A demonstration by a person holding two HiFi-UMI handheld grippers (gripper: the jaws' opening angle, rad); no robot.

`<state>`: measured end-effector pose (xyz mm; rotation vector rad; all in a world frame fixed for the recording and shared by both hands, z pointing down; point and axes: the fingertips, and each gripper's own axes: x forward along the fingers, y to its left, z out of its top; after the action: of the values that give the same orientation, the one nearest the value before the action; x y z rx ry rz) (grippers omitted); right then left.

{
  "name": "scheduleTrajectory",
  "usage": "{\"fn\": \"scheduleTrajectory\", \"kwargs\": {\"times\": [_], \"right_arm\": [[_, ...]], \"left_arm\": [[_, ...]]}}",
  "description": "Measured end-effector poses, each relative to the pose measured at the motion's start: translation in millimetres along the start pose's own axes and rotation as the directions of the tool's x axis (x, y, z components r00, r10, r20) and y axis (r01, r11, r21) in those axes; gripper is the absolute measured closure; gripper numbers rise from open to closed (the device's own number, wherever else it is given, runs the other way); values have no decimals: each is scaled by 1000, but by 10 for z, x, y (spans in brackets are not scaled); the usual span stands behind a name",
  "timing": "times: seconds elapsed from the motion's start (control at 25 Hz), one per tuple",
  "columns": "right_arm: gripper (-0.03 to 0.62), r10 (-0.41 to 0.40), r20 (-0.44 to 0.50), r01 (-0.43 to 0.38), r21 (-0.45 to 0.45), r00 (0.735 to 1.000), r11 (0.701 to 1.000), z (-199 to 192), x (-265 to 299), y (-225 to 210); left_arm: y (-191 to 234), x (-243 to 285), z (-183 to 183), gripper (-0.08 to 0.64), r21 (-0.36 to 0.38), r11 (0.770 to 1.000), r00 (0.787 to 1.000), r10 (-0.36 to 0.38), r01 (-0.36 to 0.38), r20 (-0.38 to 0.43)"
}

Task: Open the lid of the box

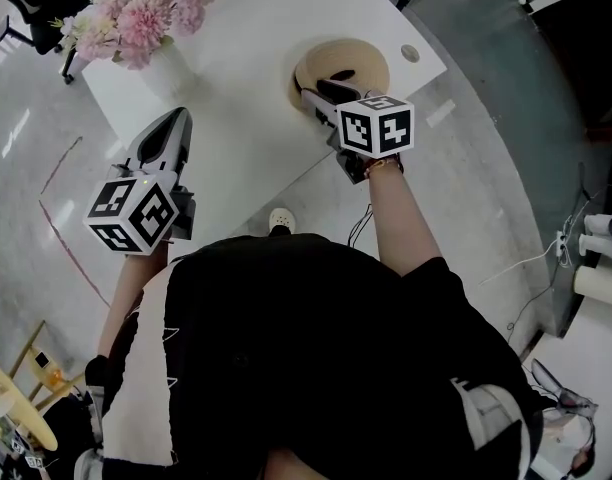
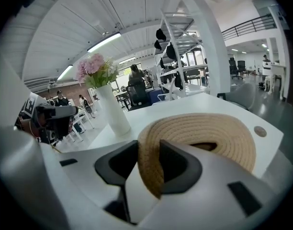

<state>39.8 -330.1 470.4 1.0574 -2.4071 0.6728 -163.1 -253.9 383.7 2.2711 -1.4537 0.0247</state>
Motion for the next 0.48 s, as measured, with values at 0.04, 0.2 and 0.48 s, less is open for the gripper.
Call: {"fn": "scheduleTrajectory", "kwargs": {"times": [0.04, 0.2, 0.48], "right_arm": [[449, 0, 4, 0, 0, 1000, 1000, 8, -2, 1], [449, -1, 24, 1, 8, 1000, 1000, 39, -19, -3], [449, 6, 68, -8, 29, 998, 1000, 98, -56, -8]], "left_arm": [[1, 1, 3, 549, 1, 1000, 1000, -1, 1, 0], [0, 14, 12, 549, 1, 1000, 1000, -5, 5, 0], [4, 18, 34, 549, 4, 1000, 1000, -9, 9, 2]]}}
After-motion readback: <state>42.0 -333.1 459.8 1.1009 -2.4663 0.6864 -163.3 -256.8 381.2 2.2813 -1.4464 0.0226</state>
